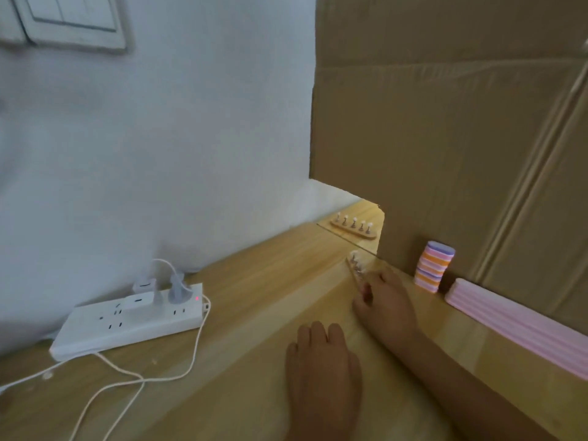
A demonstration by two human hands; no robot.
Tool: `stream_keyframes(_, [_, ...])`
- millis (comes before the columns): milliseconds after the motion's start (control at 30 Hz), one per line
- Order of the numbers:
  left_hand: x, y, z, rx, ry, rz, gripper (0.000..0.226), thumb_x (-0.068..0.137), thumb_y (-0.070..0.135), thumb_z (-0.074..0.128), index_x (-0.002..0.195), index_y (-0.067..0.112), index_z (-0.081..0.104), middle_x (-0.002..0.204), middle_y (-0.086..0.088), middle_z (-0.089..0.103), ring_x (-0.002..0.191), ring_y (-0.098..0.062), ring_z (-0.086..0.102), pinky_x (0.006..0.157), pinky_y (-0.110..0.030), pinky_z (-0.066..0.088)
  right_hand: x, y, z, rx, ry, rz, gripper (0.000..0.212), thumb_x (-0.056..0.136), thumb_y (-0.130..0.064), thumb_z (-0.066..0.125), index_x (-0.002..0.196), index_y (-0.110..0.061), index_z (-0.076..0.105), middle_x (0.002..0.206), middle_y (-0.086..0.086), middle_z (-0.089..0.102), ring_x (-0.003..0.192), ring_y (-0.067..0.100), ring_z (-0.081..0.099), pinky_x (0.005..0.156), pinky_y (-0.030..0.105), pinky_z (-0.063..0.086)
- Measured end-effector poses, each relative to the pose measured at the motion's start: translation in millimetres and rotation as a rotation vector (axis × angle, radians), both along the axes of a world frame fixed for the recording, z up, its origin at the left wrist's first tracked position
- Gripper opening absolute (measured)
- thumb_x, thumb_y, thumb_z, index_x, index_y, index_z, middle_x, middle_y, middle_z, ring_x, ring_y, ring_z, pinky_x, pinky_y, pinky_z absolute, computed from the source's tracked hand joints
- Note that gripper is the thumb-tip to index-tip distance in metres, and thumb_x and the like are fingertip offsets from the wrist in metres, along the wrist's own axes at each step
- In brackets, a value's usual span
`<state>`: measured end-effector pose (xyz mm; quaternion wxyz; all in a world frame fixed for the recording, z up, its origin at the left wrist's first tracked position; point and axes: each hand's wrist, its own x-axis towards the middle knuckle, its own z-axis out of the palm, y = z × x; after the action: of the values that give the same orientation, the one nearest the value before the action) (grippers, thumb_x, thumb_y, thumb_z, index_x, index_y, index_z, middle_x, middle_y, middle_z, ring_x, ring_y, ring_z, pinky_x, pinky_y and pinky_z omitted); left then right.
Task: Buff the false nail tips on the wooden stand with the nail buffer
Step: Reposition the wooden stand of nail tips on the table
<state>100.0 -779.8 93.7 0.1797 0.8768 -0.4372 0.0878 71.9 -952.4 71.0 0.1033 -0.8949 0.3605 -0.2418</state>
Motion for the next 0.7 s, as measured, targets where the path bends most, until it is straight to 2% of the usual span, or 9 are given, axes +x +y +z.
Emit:
stream_keyframes(33, [-2,1,2,0.006,0.018,-0.026,0.03,0.054,0.036,0.082,0.07,0.019,0.063,0.07,-0.003,0.059,0.068,-0.024,0.061,0.055,-0.033,0.049,8,-7,2,0.052,-0.011,-0.012,0.012,0.092,-0.019,0.058,0.083,-0.015,0.052,0.097,0.006,0.052,0.087,0.02,0.048,0.072,0.032,0.037])
stream_keyframes(100, [-2,-1,-3,-0.005,-0.011,-0.036,0.035,0.041,0.032,0.087,0.059,0.019,0.061,0.06,-0.002,0.056,0.057,-0.024,0.059,0.049,-0.033,0.048,27,-21,8,0.132,-0.033,-0.051,0.009,0.094,-0.014,0.055,0.085,-0.012,0.052,0.099,0.012,0.056,0.092,0.024,0.053,0.072,0.033,0.036])
stream_keyframes(167, [0,0,-3,-0.006,-0.028,-0.027,0.037,0.038,0.033,0.087,0.057,0.019,0.059,0.058,-0.002,0.055,0.055,-0.024,0.058,0.047,-0.032,0.047,47,-36,11,0.174,-0.066,-0.112,0.007,0.096,-0.012,0.054,0.093,-0.009,0.059,0.106,0.015,0.059,0.1,0.029,0.057,0.08,0.036,0.04])
stream_keyframes(267, [4,-3,-6,-0.007,-0.039,-0.038,0.041,0.031,0.035,0.087,0.055,0.018,0.059,0.057,-0.001,0.054,0.053,-0.024,0.058,0.046,-0.029,0.047,74,-56,13,0.152,-0.042,-0.233,0.023,0.101,-0.01,0.049,0.119,-0.005,0.063,0.127,0.016,0.056,0.113,0.029,0.058,0.091,0.033,0.044])
stream_keyframes(333, [7,-6,-9,-0.017,-0.034,-0.058,0.042,0.028,0.034,0.086,0.054,0.018,0.058,0.056,-0.001,0.053,0.052,-0.024,0.058,0.046,-0.028,0.047,89,-66,15,0.151,-0.049,-0.293,0.027,0.103,-0.008,0.046,0.125,-0.004,0.061,0.134,0.016,0.052,0.116,0.03,0.058,0.093,0.035,0.047])
stream_keyframes(500, [12,-11,-14,-0.029,-0.046,-0.052,0.041,0.029,0.036,0.083,0.055,0.018,0.057,0.056,-0.001,0.053,0.053,-0.023,0.058,0.046,-0.029,0.047,105,-72,15,0.113,-0.021,-0.357,0.028,0.101,-0.003,0.045,0.124,-0.006,0.06,0.132,0.012,0.054,0.118,0.029,0.057,0.09,0.038,0.051])
stream_keyframes(567, [11,-10,-15,-0.042,-0.049,-0.043,0.04,0.032,0.037,0.083,0.057,0.019,0.057,0.057,0.0,0.053,0.054,-0.023,0.058,0.047,-0.029,0.048,102,-68,11,0.103,-0.007,-0.372,0.027,0.101,-0.006,0.045,0.123,-0.008,0.061,0.129,0.012,0.055,0.117,0.029,0.055,0.087,0.039,0.051])
stream_keyframes(700, [7,-7,-12,-0.042,-0.043,-0.021,0.038,0.037,0.034,0.085,0.057,0.019,0.057,0.057,-0.001,0.054,0.055,-0.022,0.058,0.046,-0.033,0.048,96,-65,7,-0.025,0.033,-0.295,0.032,0.097,-0.017,0.047,0.125,-0.009,0.061,0.129,0.012,0.058,0.125,0.029,0.047,0.1,0.041,0.042])
